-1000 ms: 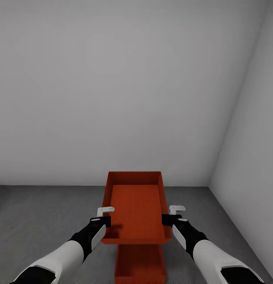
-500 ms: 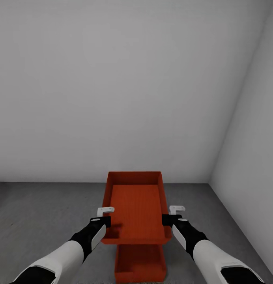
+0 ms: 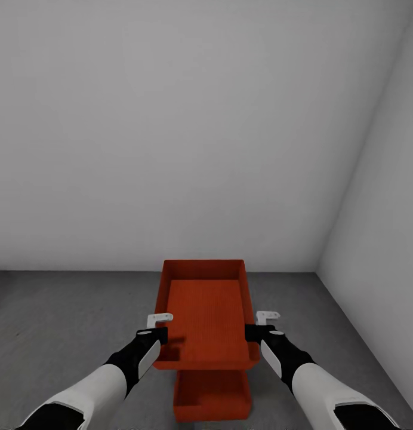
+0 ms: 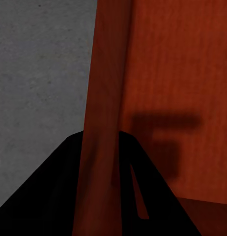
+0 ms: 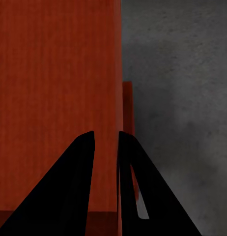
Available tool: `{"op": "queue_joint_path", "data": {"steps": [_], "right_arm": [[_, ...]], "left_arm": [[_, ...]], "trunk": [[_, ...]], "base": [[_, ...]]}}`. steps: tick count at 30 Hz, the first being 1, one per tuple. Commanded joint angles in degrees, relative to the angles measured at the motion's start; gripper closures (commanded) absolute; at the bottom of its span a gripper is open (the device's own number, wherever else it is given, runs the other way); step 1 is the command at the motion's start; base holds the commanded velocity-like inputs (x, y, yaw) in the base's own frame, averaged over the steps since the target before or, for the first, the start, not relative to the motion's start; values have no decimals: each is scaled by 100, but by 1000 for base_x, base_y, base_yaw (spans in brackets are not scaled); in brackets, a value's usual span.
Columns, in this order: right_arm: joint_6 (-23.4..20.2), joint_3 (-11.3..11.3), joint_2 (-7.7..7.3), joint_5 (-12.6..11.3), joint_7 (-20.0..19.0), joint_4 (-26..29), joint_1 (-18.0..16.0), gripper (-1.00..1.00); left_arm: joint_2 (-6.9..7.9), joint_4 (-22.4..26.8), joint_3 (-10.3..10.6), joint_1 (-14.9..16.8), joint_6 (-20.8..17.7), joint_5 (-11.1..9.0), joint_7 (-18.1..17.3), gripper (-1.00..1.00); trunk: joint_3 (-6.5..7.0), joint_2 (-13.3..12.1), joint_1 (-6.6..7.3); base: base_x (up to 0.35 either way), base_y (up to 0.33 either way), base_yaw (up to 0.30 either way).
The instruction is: Move the two storage containers from the living room to the garage. In the garage, place one container on the floor and stack the other container on top of it (either order is fine).
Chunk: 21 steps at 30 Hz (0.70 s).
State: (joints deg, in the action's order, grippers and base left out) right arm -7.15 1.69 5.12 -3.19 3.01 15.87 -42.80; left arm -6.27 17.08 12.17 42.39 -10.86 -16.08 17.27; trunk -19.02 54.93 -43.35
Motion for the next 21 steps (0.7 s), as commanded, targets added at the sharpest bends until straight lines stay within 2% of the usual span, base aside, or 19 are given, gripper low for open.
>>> {"op": "queue_joint_path", "data": {"steps": [1,10,21], "right_arm": [[-32,-125,-18,-25,-2,2,0,100],[-32,-125,-19,-28,-2,3,0,100],[-45,-125,-19,-30,-2,3,0,100]], "left_arm": [[253,32,-320,6,111,82,49,100],[257,40,-320,6,111,79,49,100],[258,41,-320,6,104,70,49,100]], "trunk": [[-35,47,-23],[-279,408,-221],[-381,408,-221]], "base": [[0,0,0],[0,0,0],[0,0,0]]}}
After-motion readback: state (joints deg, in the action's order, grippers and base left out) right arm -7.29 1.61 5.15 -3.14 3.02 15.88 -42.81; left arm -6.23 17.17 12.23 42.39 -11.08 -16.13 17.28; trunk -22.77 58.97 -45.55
